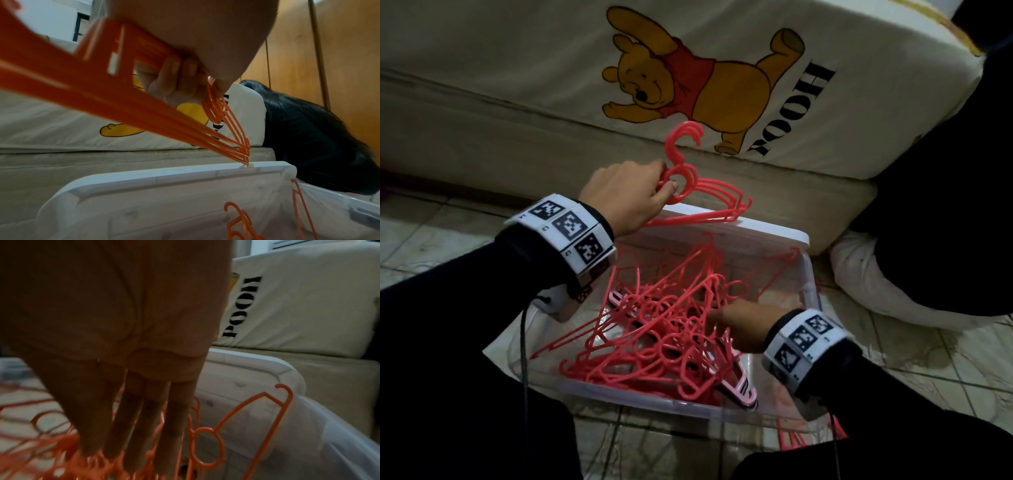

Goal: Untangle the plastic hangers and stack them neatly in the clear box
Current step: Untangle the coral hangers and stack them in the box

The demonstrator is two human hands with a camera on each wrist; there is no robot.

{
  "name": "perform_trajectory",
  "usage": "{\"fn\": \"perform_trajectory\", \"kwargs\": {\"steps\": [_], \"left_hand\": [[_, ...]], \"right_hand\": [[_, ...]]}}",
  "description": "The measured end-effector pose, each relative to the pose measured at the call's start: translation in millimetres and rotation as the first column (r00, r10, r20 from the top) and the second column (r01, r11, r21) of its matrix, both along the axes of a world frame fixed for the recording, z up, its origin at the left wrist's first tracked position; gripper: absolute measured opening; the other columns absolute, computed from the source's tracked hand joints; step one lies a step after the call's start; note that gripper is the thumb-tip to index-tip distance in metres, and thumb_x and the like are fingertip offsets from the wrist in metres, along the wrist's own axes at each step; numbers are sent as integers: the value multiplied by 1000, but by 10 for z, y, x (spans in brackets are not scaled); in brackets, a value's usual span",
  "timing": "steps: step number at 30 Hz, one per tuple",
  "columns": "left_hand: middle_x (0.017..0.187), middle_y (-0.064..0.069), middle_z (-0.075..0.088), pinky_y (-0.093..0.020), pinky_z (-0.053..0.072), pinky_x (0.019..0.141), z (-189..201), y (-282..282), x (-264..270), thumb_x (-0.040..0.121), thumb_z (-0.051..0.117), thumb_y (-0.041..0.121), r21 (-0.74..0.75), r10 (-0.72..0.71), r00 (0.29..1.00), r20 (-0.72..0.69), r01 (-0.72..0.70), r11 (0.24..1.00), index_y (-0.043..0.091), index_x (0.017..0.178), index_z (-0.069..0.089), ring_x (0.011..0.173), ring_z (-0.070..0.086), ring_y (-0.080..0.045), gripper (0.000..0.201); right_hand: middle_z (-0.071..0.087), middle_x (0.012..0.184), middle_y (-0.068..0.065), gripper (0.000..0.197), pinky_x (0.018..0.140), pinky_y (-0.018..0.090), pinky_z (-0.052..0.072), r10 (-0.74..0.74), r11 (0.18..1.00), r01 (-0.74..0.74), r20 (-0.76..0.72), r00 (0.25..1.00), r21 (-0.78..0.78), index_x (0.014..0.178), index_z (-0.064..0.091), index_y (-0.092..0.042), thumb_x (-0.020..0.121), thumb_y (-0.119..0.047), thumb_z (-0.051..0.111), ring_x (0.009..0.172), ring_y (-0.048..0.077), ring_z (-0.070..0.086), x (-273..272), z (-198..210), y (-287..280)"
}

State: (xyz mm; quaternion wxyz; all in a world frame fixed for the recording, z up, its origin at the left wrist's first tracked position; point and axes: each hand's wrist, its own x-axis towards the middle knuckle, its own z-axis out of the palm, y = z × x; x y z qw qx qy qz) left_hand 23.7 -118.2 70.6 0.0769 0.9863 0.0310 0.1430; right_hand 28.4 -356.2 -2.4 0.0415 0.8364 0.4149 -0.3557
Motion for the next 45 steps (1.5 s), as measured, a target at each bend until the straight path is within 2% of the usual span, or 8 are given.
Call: {"fn": "perform_trajectory", "kwargs": {"steps": [11, 16, 23, 28, 33, 38, 41, 45], "left_hand": [[71, -3, 50, -34, 33, 60, -12, 8, 1, 96, 35, 48, 6, 0, 1000, -3, 0, 1000, 21, 92, 47, 66, 48, -28, 29], [74, -3, 51, -34, 33, 61, 7, 25, -1, 96, 36, 48, -6, 17, 1000, 14, -17, 1000, 20, 96, 50, 68, 48, -27, 31], [74, -3, 51, -35, 32, 62, 23, 30, 5, 95, 36, 48, -8, 39, 999, 7, -39, 999, 19, 96, 50, 76, 56, -33, 33], [74, -3, 52, -35, 35, 63, 22, 24, 5, 95, 36, 49, -19, 39, 999, 14, -39, 999, 20, 97, 51, 76, 57, -32, 33], [72, -3, 53, -35, 35, 62, 19, 8, 9, 95, 36, 49, -35, 32, 999, 22, -31, 999, 22, 92, 48, 73, 56, -31, 29], [76, -3, 55, -34, 35, 62, 54, 38, 0, 94, 38, 51, -110, 63, 998, 3, -63, 992, 24, 92, 52, 74, 53, -29, 31], [81, -1, 59, -34, 36, 62, 97, 69, 17, 93, 40, 53, -235, 67, 998, -5, -66, 970, 24, 91, 54, 76, 52, -26, 32], [84, -3, 63, -39, 45, 70, 134, 102, 29, 87, 33, 54, -407, 75, 997, -18, -75, 910, 20, 92, 61, 79, 57, -26, 44]], "right_hand": [[66, 99, 19, 23, 71, 34, 49, 202, 960, -188, 51, 978, -210, 103, 67, -2, 86, -14, 58, 89, 34, 64, -298, -235, 182], [66, 98, 12, 18, 77, 31, 47, -38, 986, 7, 179, 983, 169, 103, 59, -12, 86, -15, 61, 91, 27, 63, 47, 182, 129], [69, 92, -3, 25, 75, 36, 50, -343, 842, 139, 318, 884, 522, 108, 60, -28, 85, -17, 57, 90, 21, 63, 345, 567, -85], [68, 109, -5, 31, 74, 30, 46, -186, 943, 25, 463, 867, 332, 116, 60, -38, 90, -23, 51, 102, 22, 62, 314, 430, -47], [69, 97, -1, 26, 68, 30, 43, 26, 983, -108, 471, 882, 147, 114, 62, -41, 96, -29, 47, 90, 25, 66, 138, 254, 25], [68, 101, -2, 25, 78, 30, 45, -89, 965, -26, 420, 903, 262, 111, 65, -37, 92, -28, 50, 98, 22, 61, 242, 515, 50], [72, 91, -5, 22, 76, 29, 48, -275, 843, 86, 287, 918, 531, 104, 68, -27, 89, -16, 57, 86, 14, 64, 328, 746, 5], [71, 80, 4, 11, 61, 26, 51, -477, 406, 417, -200, 855, 813, 93, 57, -14, 91, -4, 56, 63, 10, 61, 397, 855, -4]]}}
